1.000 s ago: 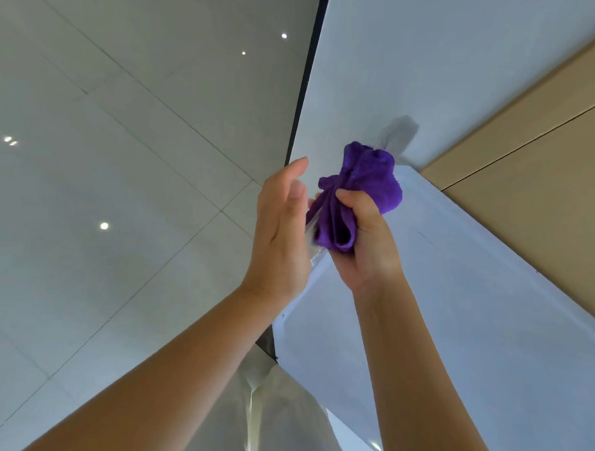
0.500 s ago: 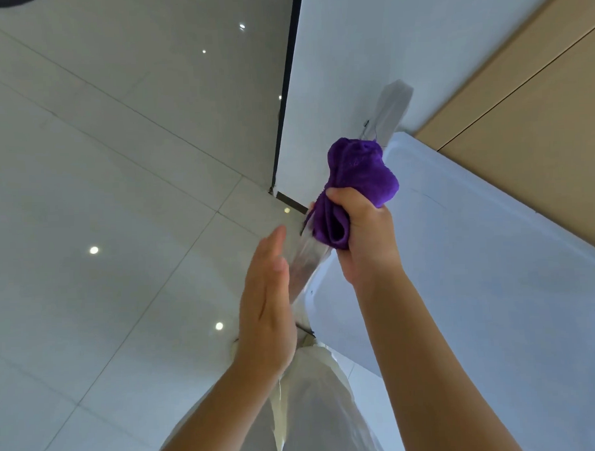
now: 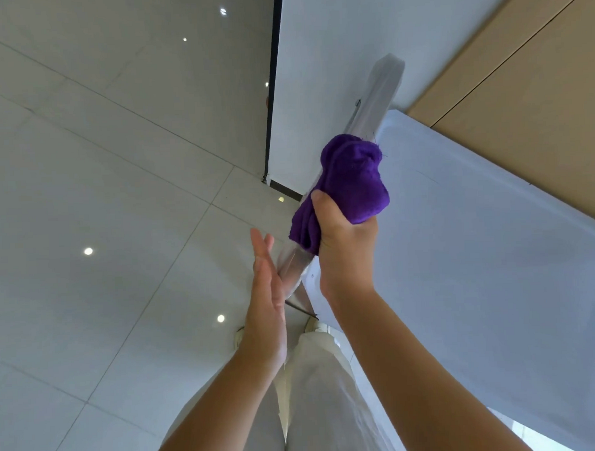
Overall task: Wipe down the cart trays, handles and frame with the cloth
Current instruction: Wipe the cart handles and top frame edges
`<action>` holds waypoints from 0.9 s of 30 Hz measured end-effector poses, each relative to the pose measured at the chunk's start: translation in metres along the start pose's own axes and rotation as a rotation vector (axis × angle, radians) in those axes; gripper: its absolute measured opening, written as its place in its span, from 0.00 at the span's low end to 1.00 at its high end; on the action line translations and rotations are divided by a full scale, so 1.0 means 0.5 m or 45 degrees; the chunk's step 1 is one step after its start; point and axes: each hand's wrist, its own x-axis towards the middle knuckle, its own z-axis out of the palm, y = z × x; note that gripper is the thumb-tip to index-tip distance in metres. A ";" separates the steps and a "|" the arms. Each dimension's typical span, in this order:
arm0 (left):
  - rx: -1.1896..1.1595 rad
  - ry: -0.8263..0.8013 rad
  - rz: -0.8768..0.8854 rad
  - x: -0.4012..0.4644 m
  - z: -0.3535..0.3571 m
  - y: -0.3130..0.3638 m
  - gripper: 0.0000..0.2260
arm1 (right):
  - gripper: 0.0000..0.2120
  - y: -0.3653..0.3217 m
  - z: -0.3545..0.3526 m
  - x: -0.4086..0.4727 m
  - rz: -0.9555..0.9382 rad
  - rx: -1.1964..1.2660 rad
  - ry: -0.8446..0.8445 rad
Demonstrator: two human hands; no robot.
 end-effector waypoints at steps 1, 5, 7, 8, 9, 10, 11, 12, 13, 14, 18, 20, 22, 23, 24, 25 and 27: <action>-0.075 -0.003 -0.003 0.002 -0.002 0.000 0.14 | 0.23 0.010 -0.002 -0.012 -0.013 0.007 -0.009; -0.504 -0.103 -0.114 0.008 -0.017 0.000 0.32 | 0.18 0.057 -0.017 -0.055 -0.076 -0.073 -0.081; -0.653 -0.093 -0.218 0.011 -0.024 0.007 0.29 | 0.24 0.074 -0.019 -0.070 -0.096 -0.123 -0.103; -0.716 -0.092 -0.264 0.013 -0.029 0.010 0.28 | 0.28 0.082 -0.019 -0.075 -0.109 -0.149 -0.115; -0.774 -0.098 -0.307 0.016 -0.032 0.013 0.27 | 0.30 0.088 -0.019 -0.079 -0.131 -0.165 -0.125; -0.824 -0.109 -0.339 0.019 -0.038 0.014 0.28 | 0.32 0.092 -0.019 -0.082 -0.152 -0.187 -0.139; -0.867 -0.126 -0.367 0.023 -0.043 0.013 0.29 | 0.33 0.096 -0.020 -0.083 -0.161 -0.216 -0.156; -0.889 -0.151 -0.383 0.026 -0.049 0.014 0.29 | 0.33 0.102 -0.024 -0.084 -0.166 -0.253 -0.167; -0.897 -0.179 -0.390 0.026 -0.053 0.016 0.29 | 0.32 0.111 -0.026 -0.085 -0.164 -0.301 -0.171; -0.900 -0.213 -0.398 0.027 -0.059 0.015 0.30 | 0.31 0.116 -0.026 -0.089 -0.157 -0.350 -0.176; -1.011 -0.238 -0.462 0.034 -0.094 0.015 0.30 | 0.26 0.135 -0.038 -0.096 -0.109 -0.474 -0.192; -1.011 -0.207 -0.451 0.037 -0.115 0.012 0.29 | 0.24 0.145 -0.038 -0.096 -0.092 -0.554 -0.199; -0.913 -0.196 -0.407 0.034 -0.124 0.009 0.32 | 0.28 0.155 -0.034 -0.104 -0.102 -0.645 -0.225; -0.835 -0.155 -0.372 0.030 -0.125 0.007 0.34 | 0.28 0.167 -0.034 -0.105 -0.124 -0.729 -0.218; -0.730 -0.083 -0.312 0.023 -0.123 0.005 0.34 | 0.28 0.177 -0.033 -0.105 -0.199 -0.870 -0.196; -0.576 0.010 -0.221 0.012 -0.116 -0.001 0.32 | 0.28 0.188 -0.032 -0.104 -0.282 -0.998 -0.155; -0.087 0.192 -0.006 -0.021 -0.096 -0.017 0.30 | 0.26 0.204 -0.033 -0.101 -0.383 -1.124 -0.077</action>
